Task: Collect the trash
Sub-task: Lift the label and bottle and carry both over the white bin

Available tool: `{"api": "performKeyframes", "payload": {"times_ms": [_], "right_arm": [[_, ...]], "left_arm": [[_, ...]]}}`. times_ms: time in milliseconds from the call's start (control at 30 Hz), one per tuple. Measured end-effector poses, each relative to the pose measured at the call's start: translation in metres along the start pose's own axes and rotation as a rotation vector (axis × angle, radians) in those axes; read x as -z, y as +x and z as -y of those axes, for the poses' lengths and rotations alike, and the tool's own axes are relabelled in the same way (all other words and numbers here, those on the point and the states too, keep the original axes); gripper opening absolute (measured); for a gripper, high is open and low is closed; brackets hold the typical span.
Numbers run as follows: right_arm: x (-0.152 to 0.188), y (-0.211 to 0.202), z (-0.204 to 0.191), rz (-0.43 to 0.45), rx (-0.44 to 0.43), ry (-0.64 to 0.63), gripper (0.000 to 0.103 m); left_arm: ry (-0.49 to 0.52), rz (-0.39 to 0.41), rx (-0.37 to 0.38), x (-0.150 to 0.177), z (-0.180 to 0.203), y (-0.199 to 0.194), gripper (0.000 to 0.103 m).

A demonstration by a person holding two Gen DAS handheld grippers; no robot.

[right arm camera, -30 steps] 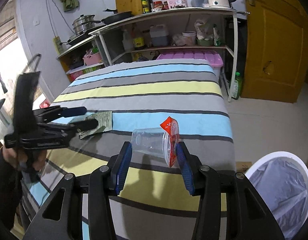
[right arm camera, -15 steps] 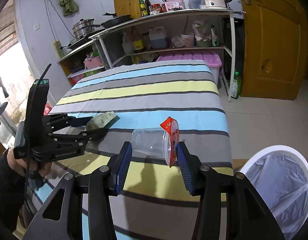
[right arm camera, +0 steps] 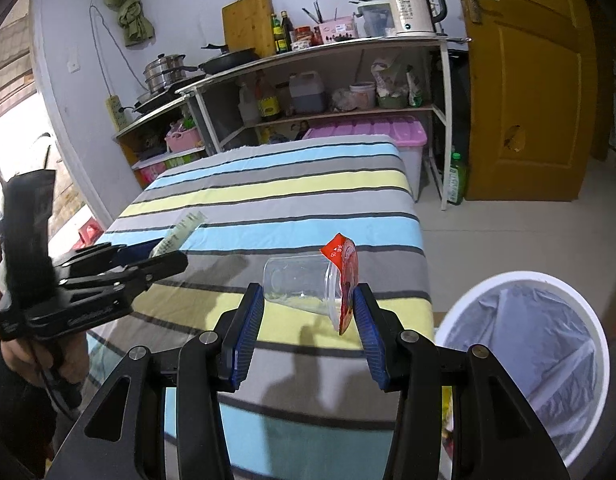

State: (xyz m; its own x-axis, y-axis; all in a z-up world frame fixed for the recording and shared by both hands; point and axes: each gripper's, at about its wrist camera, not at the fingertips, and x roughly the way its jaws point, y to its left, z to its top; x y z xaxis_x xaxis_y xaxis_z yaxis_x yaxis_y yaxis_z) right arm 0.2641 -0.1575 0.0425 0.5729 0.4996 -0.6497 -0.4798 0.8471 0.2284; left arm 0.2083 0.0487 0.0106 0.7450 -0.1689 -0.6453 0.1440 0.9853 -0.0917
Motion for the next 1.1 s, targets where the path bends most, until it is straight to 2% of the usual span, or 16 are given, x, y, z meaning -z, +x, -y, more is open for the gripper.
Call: {"api": "performKeyframes", "payload": {"times_ms": [467,800,1100], "right_arm": [[0.025,-0.066,0.02,0.067,0.093,0.036,0.047],[0.046,-0.098,0.057,0.085,0.167,0.1,0.047],[0.06,-0.11,0.089,0.088,0.216,0.157,0.047]], "left_arm": [[0.024,0.035,0.135,0.003,0.066,-0.028,0.04],[0.091,0.012,0.196,0.0,0.116,-0.016,0.04],[0.145,-0.018,0.234,-0.003,0.154,0.003,0.04]]}}
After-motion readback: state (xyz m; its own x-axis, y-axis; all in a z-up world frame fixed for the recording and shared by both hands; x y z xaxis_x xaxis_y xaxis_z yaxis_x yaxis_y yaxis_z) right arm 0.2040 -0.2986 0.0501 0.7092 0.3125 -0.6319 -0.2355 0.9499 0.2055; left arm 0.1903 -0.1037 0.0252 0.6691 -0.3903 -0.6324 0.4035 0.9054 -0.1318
